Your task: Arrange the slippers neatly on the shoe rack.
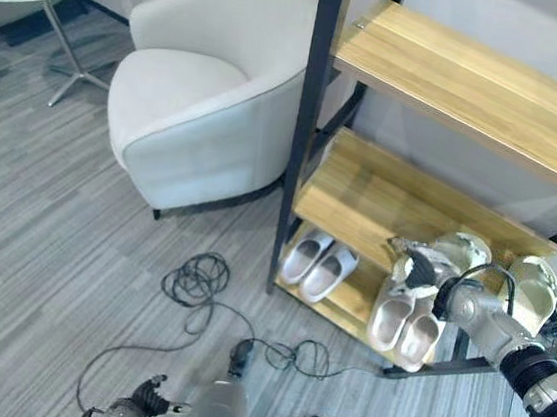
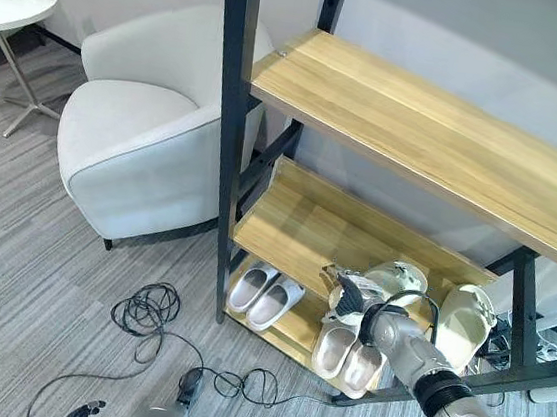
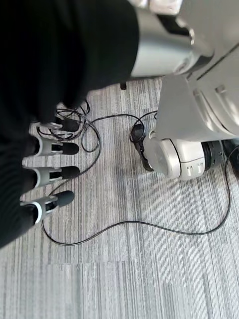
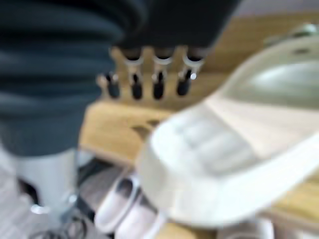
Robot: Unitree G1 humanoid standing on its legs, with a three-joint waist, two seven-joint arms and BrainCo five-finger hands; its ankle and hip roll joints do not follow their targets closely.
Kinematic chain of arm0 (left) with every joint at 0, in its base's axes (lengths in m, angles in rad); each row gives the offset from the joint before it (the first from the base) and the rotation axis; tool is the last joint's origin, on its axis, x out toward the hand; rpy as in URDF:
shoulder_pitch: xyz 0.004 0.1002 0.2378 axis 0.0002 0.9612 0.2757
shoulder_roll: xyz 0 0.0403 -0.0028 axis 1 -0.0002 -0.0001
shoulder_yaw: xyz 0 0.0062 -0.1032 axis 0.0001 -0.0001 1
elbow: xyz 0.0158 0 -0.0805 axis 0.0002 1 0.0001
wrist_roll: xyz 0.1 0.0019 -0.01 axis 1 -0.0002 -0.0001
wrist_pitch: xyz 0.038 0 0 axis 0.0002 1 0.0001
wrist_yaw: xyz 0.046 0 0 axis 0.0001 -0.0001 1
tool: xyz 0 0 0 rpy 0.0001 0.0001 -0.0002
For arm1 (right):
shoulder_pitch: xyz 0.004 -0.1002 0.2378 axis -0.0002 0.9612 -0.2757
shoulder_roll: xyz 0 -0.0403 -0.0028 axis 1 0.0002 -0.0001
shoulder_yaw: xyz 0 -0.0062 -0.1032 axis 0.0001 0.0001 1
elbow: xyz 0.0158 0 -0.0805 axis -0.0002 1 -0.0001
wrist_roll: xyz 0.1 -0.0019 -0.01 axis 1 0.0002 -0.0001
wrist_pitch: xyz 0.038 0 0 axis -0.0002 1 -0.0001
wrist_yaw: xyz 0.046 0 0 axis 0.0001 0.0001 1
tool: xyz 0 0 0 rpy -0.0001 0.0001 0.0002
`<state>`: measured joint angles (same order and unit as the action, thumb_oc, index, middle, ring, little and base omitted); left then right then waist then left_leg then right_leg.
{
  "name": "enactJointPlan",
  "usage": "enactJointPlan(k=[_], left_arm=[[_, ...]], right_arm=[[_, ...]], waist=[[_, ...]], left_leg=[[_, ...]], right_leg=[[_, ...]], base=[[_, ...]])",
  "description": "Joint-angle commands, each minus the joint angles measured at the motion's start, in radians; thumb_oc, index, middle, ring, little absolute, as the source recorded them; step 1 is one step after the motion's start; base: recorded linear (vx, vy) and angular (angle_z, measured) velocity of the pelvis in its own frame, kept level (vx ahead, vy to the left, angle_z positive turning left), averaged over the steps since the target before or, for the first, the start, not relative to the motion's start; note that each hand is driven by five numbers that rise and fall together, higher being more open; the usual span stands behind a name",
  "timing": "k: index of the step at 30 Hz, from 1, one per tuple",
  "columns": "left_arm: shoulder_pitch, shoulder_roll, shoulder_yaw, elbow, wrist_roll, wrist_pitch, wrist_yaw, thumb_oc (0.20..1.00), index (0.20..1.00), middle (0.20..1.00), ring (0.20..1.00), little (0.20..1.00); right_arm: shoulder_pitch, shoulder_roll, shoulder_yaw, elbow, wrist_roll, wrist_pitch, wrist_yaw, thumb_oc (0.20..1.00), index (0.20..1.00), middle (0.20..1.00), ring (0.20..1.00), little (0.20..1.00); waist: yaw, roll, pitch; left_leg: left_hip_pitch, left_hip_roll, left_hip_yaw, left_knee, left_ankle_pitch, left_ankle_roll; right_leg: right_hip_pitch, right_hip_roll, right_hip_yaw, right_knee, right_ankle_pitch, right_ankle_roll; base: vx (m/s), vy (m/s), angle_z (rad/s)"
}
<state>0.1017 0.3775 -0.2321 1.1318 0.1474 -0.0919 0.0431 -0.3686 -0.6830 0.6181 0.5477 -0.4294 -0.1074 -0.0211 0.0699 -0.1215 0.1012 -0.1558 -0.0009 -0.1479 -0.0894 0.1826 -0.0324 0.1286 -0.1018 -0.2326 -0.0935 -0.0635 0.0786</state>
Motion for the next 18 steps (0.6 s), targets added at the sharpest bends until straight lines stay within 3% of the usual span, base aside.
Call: enactJointPlan(k=[1, 18], left_arm=[[-0.037, 0.01, -0.03, 0.057, 0.021, -0.006, -0.003, 1.0, 1.0, 1.0, 1.0, 1.0], [-0.032, 0.012, -0.014, 0.066, 0.033, 0.0, -0.002, 1.0, 1.0, 1.0, 1.0, 1.0]], right_arm=[[-0.001, -0.058, 0.001, -0.028, -0.011, -0.021, -0.007, 1.0, 1.0, 1.0, 1.0, 1.0], [0.157, -0.142, -0.092, 0.002, -0.073, -0.002, -0.003, 1.0, 1.0, 1.0, 1.0, 1.0]], waist=[[0.021, 0.023, -0.002], [-0.009, 0.031, -0.006]], left_leg=[[0.072, -0.01, -0.009, 0.078, -0.23, 0.015], [0.086, -0.004, -0.002, 0.071, -0.229, 0.01]], right_leg=[[-0.093, -0.022, 0.0, 0.155, -0.046, 0.01], [-0.09, -0.018, 0.004, 0.158, -0.05, 0.009]], base=[[0.0, 0.0, 0.0], [0.0, 0.0, 0.0]])
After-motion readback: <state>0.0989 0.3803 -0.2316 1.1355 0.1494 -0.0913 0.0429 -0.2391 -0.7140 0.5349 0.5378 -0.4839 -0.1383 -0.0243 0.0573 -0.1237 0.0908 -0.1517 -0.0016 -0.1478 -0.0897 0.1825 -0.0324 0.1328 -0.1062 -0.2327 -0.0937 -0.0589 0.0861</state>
